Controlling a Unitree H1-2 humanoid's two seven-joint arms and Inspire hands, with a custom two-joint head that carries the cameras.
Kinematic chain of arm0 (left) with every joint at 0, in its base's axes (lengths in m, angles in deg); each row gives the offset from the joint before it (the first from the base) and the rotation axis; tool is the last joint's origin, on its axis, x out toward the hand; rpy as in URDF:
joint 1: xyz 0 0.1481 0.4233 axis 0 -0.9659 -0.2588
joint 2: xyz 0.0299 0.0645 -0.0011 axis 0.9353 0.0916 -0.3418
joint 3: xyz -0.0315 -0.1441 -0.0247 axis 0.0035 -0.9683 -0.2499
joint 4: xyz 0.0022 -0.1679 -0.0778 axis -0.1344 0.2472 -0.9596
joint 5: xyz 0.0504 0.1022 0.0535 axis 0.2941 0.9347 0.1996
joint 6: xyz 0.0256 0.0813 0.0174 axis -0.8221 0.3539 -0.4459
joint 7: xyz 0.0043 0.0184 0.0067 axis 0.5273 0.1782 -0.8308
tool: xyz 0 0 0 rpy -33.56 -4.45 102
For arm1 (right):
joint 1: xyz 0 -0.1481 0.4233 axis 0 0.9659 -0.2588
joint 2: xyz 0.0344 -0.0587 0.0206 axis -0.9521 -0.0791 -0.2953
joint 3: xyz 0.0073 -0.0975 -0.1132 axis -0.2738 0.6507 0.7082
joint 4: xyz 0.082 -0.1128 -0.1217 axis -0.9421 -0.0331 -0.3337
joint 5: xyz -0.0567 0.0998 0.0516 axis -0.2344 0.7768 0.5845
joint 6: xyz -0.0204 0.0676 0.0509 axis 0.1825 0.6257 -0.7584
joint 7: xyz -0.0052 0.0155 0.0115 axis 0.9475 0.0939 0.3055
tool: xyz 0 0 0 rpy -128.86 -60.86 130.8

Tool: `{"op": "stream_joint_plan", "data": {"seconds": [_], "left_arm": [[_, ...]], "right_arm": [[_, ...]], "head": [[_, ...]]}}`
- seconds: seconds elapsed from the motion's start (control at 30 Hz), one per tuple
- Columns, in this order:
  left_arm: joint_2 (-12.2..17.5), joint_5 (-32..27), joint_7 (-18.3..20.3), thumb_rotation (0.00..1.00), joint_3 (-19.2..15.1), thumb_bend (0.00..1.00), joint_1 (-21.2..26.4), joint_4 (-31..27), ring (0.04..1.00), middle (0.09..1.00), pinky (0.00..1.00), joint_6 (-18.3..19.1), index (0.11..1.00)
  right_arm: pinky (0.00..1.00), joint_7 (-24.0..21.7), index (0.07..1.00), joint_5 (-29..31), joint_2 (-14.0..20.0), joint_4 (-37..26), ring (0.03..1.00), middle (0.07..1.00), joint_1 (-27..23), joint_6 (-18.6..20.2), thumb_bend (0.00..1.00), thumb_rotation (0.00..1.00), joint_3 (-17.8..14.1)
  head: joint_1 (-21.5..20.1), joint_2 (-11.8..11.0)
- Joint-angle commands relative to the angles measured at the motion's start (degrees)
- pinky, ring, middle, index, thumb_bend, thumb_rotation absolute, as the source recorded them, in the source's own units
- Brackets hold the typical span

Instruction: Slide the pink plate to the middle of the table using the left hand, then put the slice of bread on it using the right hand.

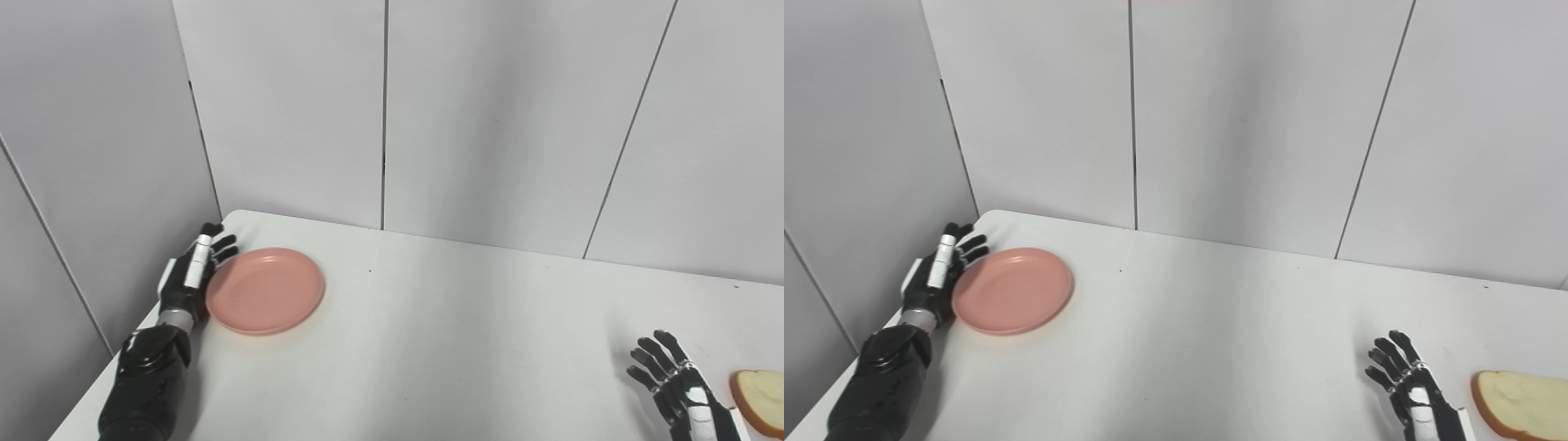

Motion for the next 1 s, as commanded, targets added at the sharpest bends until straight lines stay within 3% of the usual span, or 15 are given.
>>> {"op": "stream_joint_plan", "data": {"seconds": [0.0, 0.97], "left_arm": [[0.25, -0.02, 0.48, 0.81, 0.35, 0.98, 0.68, -1.27, 0.825, 0.806, 0.76, 1.33, 0.834], [-6.79, 3.83, 2.03, 0.82, 7.54, 0.95, 3.32, -0.29, 0.843, 0.821, 0.77, -1.48, 0.837]], "right_arm": [[0.83, 0.07, 0.886, 0.33, -3.00, 4.57, 0.853, 0.859, 5.88, 0.29, 0.84, 0.90, 1.55], [0.84, 1.48, 0.881, -0.02, -3.75, 1.98, 0.861, 0.865, 7.20, 1.00, 0.85, 0.88, 2.96]], "head": [[-0.18, 0.07], [-1.77, 0.92]]}}
